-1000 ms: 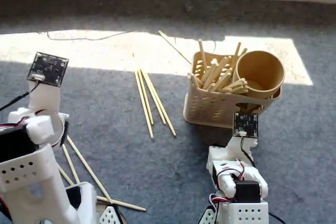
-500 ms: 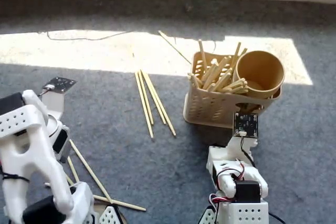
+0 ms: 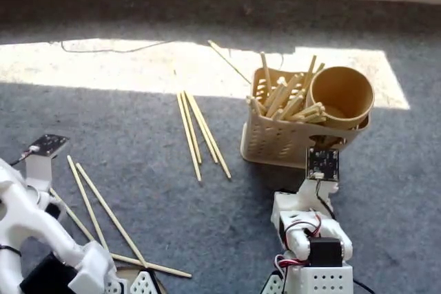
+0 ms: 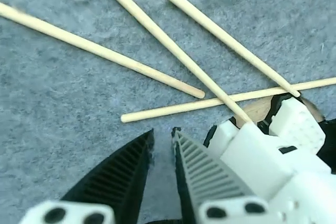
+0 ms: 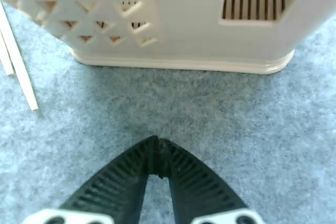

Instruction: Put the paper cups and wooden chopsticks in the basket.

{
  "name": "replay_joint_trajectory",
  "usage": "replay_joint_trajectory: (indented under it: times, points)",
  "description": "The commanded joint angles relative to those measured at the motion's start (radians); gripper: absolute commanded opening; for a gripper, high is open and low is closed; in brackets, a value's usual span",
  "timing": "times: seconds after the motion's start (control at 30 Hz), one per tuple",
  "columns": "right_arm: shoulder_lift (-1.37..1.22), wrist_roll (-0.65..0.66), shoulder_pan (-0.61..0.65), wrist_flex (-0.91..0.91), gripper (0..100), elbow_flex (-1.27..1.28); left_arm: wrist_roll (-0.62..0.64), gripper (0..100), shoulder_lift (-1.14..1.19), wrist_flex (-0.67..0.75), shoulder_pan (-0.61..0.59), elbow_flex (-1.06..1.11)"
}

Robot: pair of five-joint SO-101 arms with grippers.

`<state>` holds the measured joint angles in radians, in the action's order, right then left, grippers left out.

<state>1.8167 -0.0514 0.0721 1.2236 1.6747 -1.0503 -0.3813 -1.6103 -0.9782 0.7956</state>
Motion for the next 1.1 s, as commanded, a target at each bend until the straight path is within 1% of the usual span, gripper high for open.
replay_joint_trajectory:
  times: [0.0,0.2,0.37,0.47,0.6,0.67,0.83,1.07]
  points:
    - [0.002,0.009,0.007,0.007,0.8,0.102,-0.069,7,0.001,0.044,-0.062,0.048]
    - [0.002,0.009,0.007,0.007,0.8,0.102,-0.081,7,0.004,0.209,-0.081,0.189]
    - [0.002,0.009,0.007,0.007,0.8,0.102,-0.078,7,0.004,0.321,-0.051,0.298]
    - [0.002,0.009,0.007,0.007,0.8,0.102,-0.075,7,0.004,0.365,-0.024,0.334]
    - [0.002,0.009,0.007,0.007,0.8,0.102,-0.071,7,-0.001,0.365,0.041,0.337]
    - [0.002,0.009,0.007,0.007,0.8,0.102,-0.017,7,-0.004,0.364,0.081,0.334]
    - [0.002,0.009,0.007,0.007,0.8,0.102,0.158,7,-0.004,0.364,0.226,0.274]
    - [0.002,0.009,0.007,0.007,0.8,0.102,0.434,7,-0.004,0.365,0.473,0.219]
